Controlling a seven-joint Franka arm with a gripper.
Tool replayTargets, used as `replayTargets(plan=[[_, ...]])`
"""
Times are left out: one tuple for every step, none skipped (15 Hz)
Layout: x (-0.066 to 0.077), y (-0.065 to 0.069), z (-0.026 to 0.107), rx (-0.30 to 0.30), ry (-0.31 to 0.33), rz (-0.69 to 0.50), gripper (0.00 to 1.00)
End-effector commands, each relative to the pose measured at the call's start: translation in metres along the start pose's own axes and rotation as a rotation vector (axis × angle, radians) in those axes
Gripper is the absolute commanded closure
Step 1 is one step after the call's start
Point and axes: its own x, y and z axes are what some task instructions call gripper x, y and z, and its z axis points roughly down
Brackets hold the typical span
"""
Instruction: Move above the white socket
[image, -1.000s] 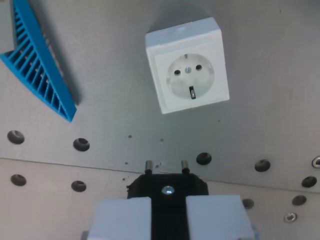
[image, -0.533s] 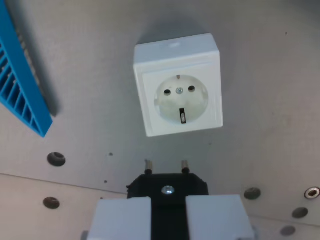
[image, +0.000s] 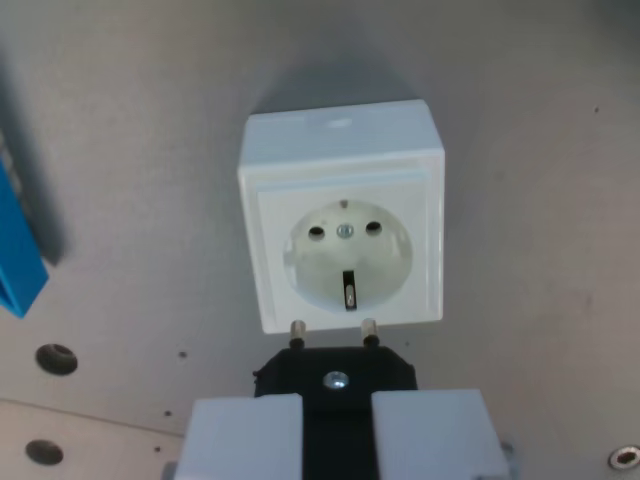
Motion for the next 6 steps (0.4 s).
replayTargets(plan=[[-0.004, 0.006, 0.016, -0.065, 0.088, -0.076, 1.0], [-0.004, 0.007, 0.019, -0.067, 0.084, -0.076, 1.0], [-0.004, 0.007, 0.022, -0.069, 0.081, -0.075, 1.0], [-0.004, 0.007, 0.025, -0.072, 0.08, -0.07, 1.0], [-0.004, 0.007, 0.026, -0.074, 0.078, -0.068, 1.0], [-0.005, 0.007, 0.028, -0.075, 0.077, -0.067, 1.0]])
